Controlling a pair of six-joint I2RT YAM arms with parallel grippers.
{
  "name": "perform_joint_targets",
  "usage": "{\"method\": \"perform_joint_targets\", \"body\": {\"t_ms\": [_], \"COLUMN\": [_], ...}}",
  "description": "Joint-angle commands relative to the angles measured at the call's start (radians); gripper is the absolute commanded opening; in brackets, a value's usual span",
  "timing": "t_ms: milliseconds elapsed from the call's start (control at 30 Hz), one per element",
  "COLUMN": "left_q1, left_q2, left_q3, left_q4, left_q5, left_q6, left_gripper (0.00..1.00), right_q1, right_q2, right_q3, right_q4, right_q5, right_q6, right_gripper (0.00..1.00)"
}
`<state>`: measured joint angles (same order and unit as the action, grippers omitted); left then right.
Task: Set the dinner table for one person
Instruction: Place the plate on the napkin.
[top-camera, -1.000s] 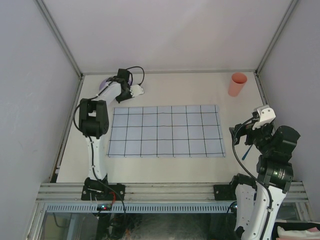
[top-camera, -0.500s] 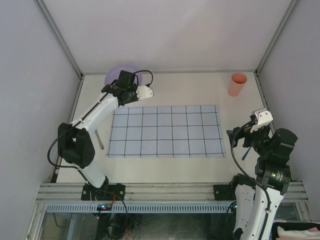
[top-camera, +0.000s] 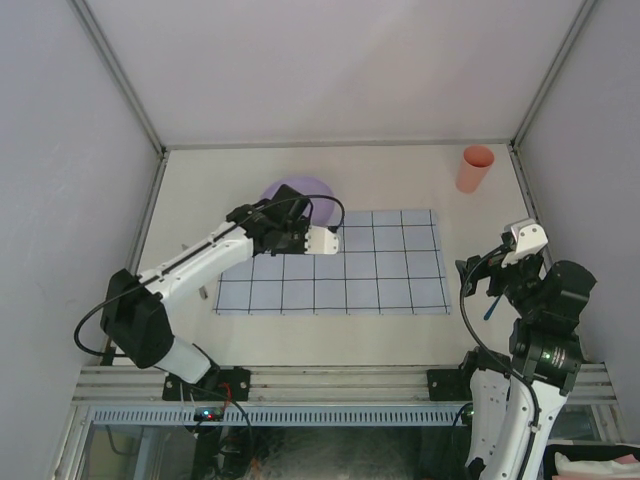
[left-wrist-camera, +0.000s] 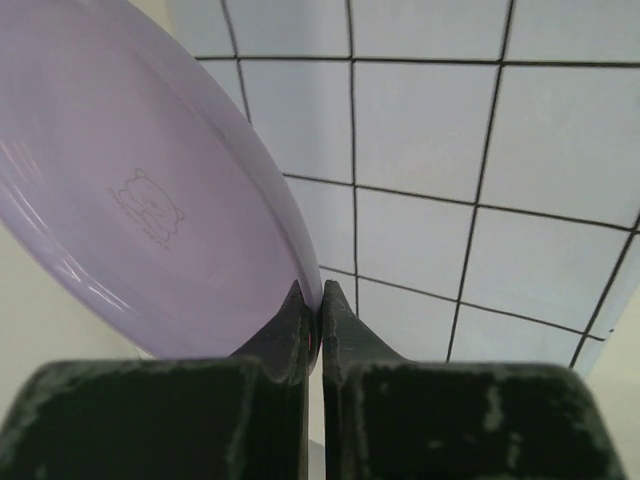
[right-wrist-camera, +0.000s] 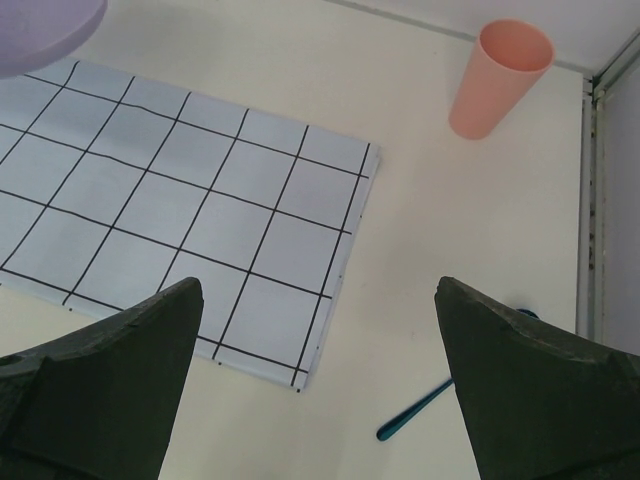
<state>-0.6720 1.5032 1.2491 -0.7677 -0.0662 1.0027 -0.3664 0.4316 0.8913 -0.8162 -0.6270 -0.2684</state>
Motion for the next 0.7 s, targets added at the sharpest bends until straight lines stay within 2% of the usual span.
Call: {"method": "perform_joint_targets", "body": {"t_ms": [0,300,667], "left_q1": [-0.071,-0.211,-0.23], "left_q2": [0.042,0.191,0.279], "left_q3": [0.038,0.047,0.058], "left_q4": [-0.028,-0.005,0.019], "left_q5": [0.037,0.066,0.069], "left_q6": [-0.035,-0.093,-0.098], "left_gripper": [0.0,0.0,0.0], "right_q1": [-0.005,-0.005,-0.005], "right_q2": [-0.022,-0.021,-0.026], "right_q3": [0.037,0.047,0.06], "right_q4": [-0.006,-0.019,-0.042], "right_q5": [0.022,0.049,0.066], "right_q6": [-0.023,-0.041,-0.057], "right_gripper": [1.0,1.0,1.0]}}
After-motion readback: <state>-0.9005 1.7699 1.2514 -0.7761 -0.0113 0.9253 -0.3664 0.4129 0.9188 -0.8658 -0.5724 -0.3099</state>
